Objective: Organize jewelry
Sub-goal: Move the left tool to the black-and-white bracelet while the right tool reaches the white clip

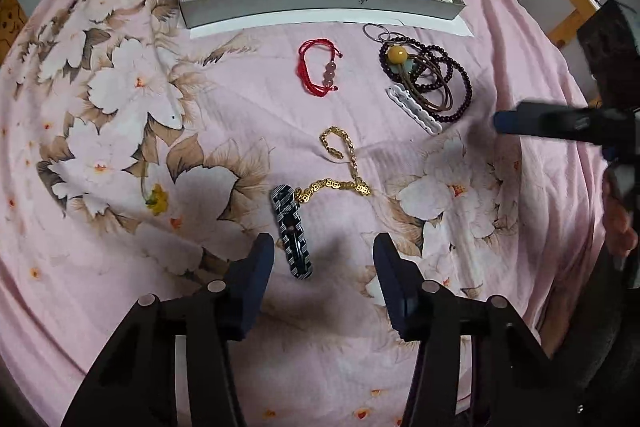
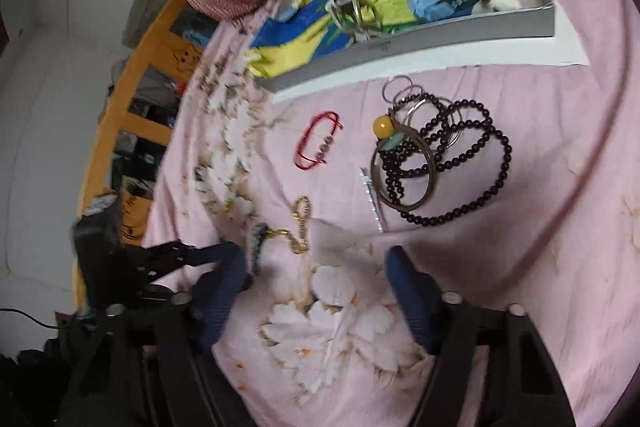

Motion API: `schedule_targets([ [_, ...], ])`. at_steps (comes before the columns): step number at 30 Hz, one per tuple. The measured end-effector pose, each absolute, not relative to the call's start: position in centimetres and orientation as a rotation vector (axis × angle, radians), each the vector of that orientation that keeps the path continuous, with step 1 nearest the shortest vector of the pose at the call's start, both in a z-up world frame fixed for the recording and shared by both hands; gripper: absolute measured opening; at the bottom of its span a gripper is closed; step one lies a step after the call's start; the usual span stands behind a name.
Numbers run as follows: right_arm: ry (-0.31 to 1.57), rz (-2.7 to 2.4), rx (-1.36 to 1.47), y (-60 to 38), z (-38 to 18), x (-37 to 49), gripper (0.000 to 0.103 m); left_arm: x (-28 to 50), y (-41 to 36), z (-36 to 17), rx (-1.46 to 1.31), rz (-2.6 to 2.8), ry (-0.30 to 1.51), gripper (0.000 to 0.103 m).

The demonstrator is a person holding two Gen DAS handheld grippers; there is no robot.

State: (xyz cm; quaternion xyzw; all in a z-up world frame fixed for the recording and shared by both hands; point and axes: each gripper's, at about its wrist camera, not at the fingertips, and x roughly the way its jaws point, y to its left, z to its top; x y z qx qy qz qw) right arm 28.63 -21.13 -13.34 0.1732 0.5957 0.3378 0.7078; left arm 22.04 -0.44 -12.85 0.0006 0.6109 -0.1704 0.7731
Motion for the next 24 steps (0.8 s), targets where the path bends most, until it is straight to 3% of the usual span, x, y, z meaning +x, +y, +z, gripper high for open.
schedule_targets([
  [5, 1.339, 0.719, 0.278, -19.9, -14.9, 29.1, 0.052, 22.8, 0.5, -13.1, -0.069, -0.359, 1.338, 0.038],
  [9, 1.341, 0.715, 0.217, -19.0, -15.7, 29.3, 0.048, 23.3, 0.8, -13.7, -0.105, -0.357, 1.372, 0.034],
  [24, 1.344, 0.667, 0.155, -17.6, -17.3, 31.0, 0.044, 24.0, 1.5, -15.2, -0.126, -0.318, 1.427, 0.021],
])
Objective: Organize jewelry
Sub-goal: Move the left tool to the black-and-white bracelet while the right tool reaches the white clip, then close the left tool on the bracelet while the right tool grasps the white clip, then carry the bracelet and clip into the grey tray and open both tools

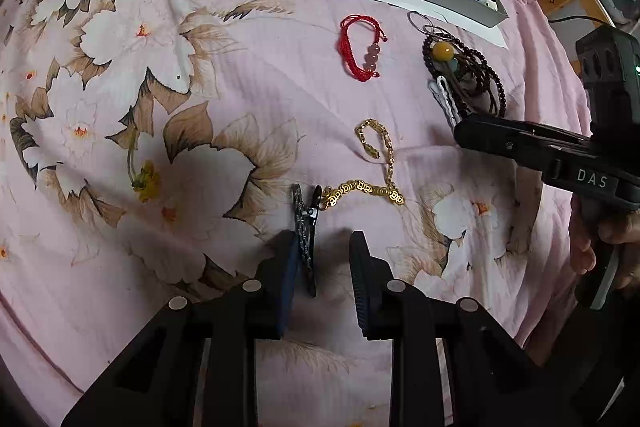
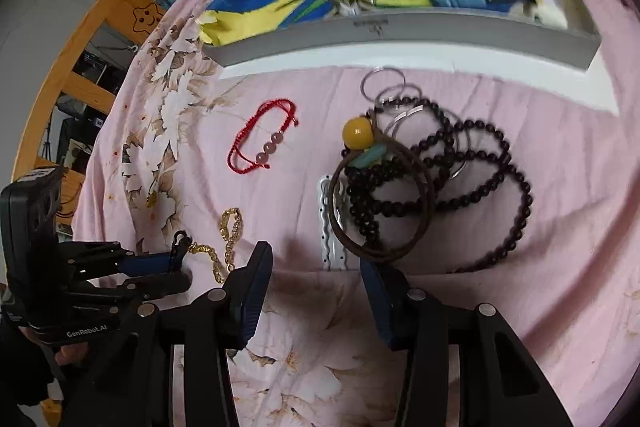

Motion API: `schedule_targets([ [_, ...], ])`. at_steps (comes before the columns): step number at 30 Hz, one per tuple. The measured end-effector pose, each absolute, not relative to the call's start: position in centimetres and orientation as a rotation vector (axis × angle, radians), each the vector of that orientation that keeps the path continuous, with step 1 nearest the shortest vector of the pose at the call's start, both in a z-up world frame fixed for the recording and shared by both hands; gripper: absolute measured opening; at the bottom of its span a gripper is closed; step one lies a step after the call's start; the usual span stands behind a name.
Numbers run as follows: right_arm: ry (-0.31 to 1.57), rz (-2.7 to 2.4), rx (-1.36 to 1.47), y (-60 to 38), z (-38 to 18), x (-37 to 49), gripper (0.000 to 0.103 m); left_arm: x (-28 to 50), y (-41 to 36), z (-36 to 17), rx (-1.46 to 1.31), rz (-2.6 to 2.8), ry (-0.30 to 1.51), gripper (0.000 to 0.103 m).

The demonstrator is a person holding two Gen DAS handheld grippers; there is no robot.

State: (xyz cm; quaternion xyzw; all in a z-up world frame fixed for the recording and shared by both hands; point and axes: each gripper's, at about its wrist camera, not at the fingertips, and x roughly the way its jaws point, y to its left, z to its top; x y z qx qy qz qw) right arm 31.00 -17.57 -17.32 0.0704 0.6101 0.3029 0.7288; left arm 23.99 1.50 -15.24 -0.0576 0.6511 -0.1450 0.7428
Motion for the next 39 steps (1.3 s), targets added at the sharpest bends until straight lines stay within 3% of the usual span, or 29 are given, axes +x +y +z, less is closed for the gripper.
schedule_targets([
  [8, 1.297, 0.663, 0.108, -16.3, -17.7, 31.2, 0.043, 24.7, 2.1, -15.9, -0.156, -0.275, 1.434, 0.004],
  [17, 1.198, 0.577, -0.048, -14.9, -17.8, 30.3, 0.013, 24.7, 2.4, -15.6, -0.166, -0.283, 1.411, 0.003],
  [29, 1.3, 0.681, 0.098, -14.8, -17.3, 28.4, 0.013, 23.8, 0.9, -13.9, -0.128, -0.332, 1.328, 0.003],
  [39, 1.102, 0.68, 0.208, -17.3, -12.0, 28.7, 0.013, 23.9, 0.5, -9.8, -0.106, -0.261, 1.087, 0.003],
])
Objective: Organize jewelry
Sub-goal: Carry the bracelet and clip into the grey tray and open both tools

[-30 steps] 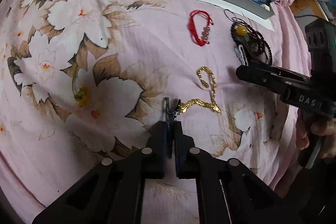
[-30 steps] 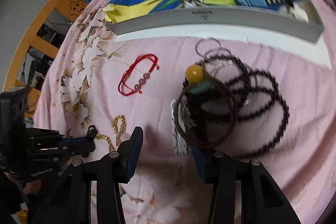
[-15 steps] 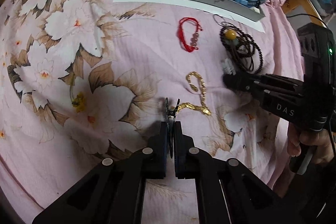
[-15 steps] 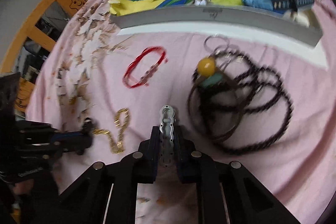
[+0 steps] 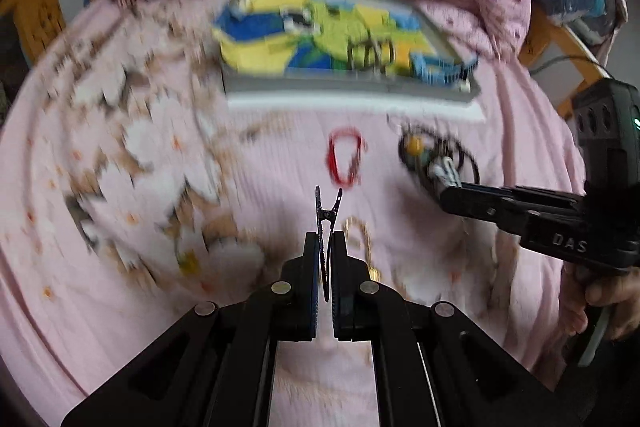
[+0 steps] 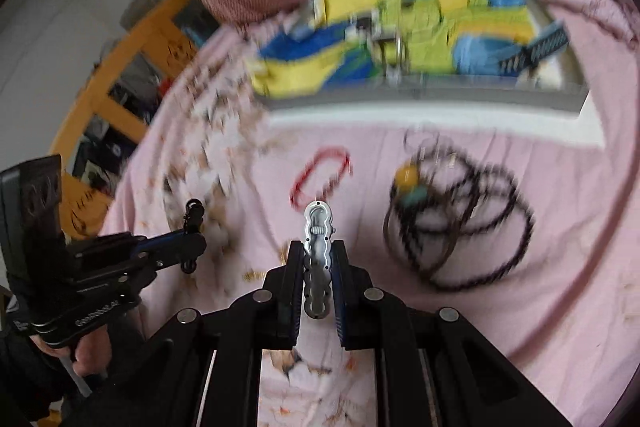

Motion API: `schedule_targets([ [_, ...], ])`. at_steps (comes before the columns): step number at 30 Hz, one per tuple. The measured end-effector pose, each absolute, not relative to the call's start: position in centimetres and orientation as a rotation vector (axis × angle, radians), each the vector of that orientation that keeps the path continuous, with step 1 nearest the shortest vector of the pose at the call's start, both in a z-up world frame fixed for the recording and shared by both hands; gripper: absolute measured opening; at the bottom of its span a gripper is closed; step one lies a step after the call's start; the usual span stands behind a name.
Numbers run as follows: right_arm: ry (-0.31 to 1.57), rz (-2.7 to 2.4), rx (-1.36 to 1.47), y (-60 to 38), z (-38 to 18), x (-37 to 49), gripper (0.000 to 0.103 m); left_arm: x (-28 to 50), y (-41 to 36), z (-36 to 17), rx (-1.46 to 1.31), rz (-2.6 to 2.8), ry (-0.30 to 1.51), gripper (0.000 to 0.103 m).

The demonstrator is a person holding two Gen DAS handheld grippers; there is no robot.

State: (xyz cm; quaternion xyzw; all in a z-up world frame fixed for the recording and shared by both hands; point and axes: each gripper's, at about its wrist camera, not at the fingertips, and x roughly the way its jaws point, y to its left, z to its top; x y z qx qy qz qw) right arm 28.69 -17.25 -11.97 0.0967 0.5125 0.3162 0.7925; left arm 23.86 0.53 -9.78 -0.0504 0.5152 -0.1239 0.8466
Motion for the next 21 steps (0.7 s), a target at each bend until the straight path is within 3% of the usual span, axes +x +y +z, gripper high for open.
schedule_targets([
  [9, 0.868, 0.593, 0.259, -19.9, -9.0, 32.4, 0.013, 30.9, -0.8, -7.3, -0.223, -0.235, 0.994, 0.003],
  [21, 0.844, 0.542, 0.208, -19.0, -11.2, 40.1, 0.013, 40.9, -0.6, -10.8, -0.26, -0.226, 1.05, 0.003],
])
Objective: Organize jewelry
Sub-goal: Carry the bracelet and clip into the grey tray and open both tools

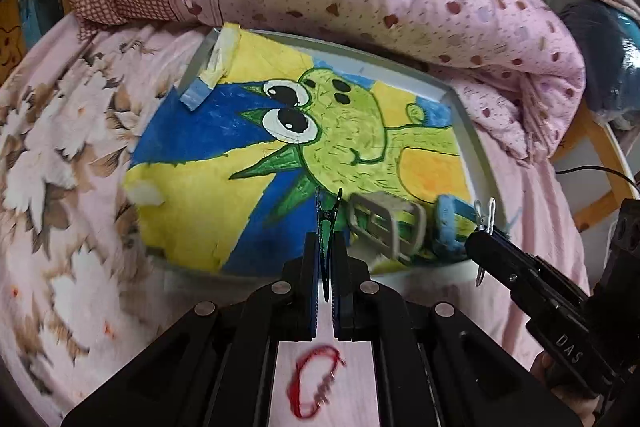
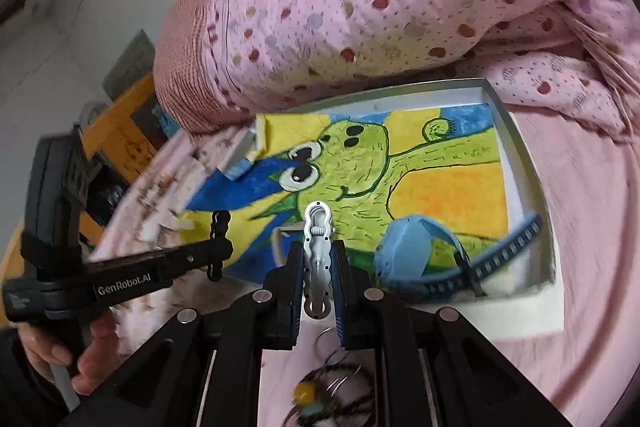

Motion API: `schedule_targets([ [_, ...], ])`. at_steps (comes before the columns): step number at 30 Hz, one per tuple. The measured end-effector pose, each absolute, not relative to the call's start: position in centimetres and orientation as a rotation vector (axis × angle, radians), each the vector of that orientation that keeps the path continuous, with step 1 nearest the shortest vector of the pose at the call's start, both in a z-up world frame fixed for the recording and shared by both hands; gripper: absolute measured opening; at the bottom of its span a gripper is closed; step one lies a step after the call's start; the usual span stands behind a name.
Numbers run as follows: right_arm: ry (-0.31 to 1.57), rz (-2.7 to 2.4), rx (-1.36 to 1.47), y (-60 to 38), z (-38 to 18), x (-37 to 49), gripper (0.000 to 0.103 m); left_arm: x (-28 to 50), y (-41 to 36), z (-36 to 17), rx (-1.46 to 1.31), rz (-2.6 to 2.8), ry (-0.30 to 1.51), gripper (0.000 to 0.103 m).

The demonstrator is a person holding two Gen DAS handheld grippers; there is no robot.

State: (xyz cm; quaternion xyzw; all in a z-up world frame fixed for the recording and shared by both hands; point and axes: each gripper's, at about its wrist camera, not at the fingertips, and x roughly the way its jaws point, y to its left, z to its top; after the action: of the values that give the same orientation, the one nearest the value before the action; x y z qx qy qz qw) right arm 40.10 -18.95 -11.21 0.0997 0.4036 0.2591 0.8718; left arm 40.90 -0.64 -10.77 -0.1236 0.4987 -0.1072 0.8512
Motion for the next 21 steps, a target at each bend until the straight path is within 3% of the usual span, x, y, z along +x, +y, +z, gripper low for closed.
schedule_targets([
  [17, 0.938, 0.487, 0.15, -17.5, -15.2, 42.3, 0.013, 43.3, 0.0, -14.8, -0.293, -0.213, 1.146, 0.004],
  [21, 0.935, 0.483, 0.129, -17.4, -15.0, 42.1, 0.02, 43.3, 0.8, -14.8, -0.341, -0.201, 1.161, 0.006],
])
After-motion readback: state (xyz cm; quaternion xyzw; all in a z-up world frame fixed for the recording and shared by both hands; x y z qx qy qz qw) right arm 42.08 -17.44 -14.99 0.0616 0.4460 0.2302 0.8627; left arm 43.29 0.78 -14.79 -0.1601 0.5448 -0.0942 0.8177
